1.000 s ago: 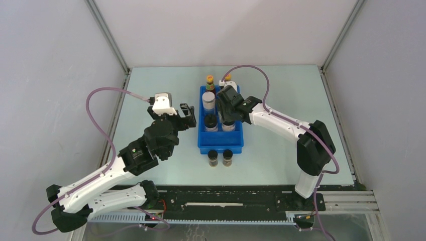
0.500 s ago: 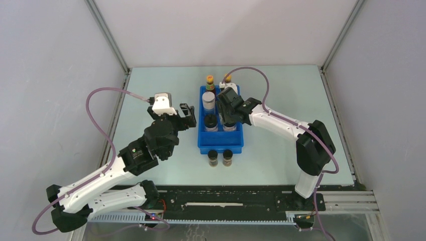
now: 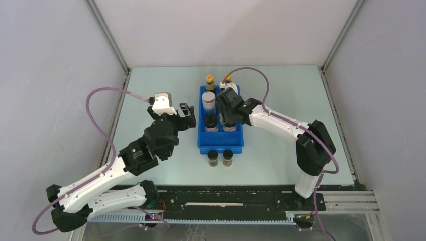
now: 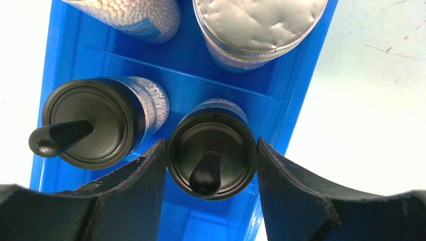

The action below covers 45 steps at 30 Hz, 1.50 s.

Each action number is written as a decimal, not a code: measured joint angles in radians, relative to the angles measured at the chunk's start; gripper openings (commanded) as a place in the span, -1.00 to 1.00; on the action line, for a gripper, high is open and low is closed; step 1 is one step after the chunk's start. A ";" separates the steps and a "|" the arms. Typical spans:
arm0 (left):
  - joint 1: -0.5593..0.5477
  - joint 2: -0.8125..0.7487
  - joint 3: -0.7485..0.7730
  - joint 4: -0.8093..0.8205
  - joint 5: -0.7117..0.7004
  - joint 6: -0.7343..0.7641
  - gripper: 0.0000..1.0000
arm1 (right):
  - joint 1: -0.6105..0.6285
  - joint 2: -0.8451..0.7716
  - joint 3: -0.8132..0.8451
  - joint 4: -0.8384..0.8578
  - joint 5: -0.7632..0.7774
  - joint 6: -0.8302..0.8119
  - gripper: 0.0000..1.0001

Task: Organize the condiment bottles
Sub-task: Place the bottle in the storage box.

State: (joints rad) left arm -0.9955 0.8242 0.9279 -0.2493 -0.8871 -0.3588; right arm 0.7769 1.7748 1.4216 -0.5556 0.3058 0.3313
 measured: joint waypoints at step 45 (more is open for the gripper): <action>0.000 0.011 0.000 -0.001 0.000 -0.008 0.74 | -0.009 0.000 -0.009 0.021 -0.001 0.008 0.39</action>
State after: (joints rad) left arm -0.9955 0.8349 0.9279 -0.2501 -0.8871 -0.3664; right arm 0.7677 1.7748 1.4124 -0.5343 0.3050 0.3393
